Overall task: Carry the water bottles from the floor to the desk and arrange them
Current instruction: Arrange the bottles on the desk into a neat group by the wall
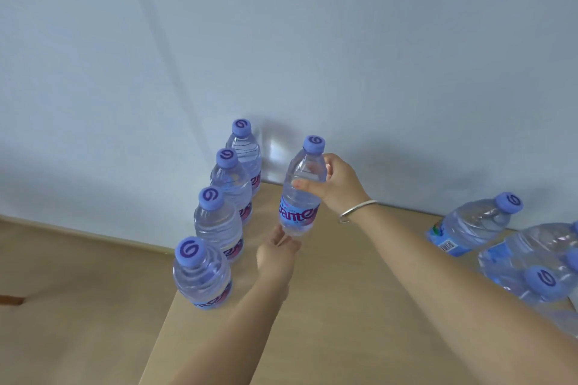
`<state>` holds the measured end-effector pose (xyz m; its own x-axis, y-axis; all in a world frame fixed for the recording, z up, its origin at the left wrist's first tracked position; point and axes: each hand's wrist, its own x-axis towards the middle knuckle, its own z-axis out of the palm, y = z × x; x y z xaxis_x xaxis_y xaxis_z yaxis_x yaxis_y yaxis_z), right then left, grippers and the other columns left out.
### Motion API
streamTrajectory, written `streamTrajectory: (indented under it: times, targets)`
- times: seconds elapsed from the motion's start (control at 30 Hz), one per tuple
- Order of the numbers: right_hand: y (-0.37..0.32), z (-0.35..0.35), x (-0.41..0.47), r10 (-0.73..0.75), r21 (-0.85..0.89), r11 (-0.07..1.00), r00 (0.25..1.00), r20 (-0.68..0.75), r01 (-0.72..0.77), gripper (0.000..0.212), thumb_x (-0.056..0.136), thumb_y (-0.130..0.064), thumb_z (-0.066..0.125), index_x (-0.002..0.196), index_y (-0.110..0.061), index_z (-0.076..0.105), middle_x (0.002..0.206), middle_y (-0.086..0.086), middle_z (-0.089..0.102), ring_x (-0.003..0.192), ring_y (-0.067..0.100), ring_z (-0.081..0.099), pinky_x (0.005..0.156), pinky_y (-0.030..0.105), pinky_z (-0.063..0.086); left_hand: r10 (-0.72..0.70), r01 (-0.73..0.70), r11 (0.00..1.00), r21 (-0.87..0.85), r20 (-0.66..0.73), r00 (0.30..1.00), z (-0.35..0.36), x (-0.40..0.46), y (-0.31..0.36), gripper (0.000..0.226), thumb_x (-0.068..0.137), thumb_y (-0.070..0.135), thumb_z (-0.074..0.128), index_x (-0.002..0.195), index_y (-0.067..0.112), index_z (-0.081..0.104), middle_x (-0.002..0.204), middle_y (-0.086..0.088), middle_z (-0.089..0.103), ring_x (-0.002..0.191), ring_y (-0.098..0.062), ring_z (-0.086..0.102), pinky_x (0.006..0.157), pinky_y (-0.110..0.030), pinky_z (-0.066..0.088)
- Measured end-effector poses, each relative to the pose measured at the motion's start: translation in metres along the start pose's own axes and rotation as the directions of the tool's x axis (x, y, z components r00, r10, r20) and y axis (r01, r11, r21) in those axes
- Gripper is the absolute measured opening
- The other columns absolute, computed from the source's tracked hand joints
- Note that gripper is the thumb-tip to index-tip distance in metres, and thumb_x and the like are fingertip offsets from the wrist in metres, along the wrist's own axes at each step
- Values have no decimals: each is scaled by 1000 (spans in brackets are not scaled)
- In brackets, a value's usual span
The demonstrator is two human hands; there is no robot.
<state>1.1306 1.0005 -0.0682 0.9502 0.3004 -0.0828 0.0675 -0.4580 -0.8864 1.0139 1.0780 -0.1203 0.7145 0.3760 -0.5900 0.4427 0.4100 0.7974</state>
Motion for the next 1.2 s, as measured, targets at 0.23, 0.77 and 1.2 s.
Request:
streamTrajectory:
  times: [0.23, 0.77, 1.2]
  targets:
    - [1, 35, 30, -37, 50, 998, 999, -16, 38, 49, 66, -21, 83, 101, -18, 49, 86, -11, 53, 77, 4, 52, 63, 4, 39, -58, 59, 997, -47, 7, 998, 4, 33, 13, 57, 90, 3, 50, 144, 7, 32, 131, -1, 51, 109, -11, 46, 90, -21, 32]
    - [5, 42, 58, -129, -69, 989, 990, 62, 133, 47, 71, -10, 79, 105, -18, 47, 107, -1, 49, 95, 11, 50, 82, 17, 38, -137, 122, 983, -139, -103, 985, 26, 71, 28, 34, 80, -8, 42, 64, 18, 29, 60, 2, 23, 53, -12, 20, 37, -17, 17]
    - [5, 37, 42, -90, -162, 983, 996, -28, 84, 70, 69, -21, 80, 127, -7, 43, 110, 2, 45, 96, 11, 44, 79, 14, 32, -57, 51, 997, -54, -105, 993, 25, 64, 27, 31, 88, 1, 47, 116, -10, 52, 94, -15, 58, 54, -10, 35, 38, -10, 31]
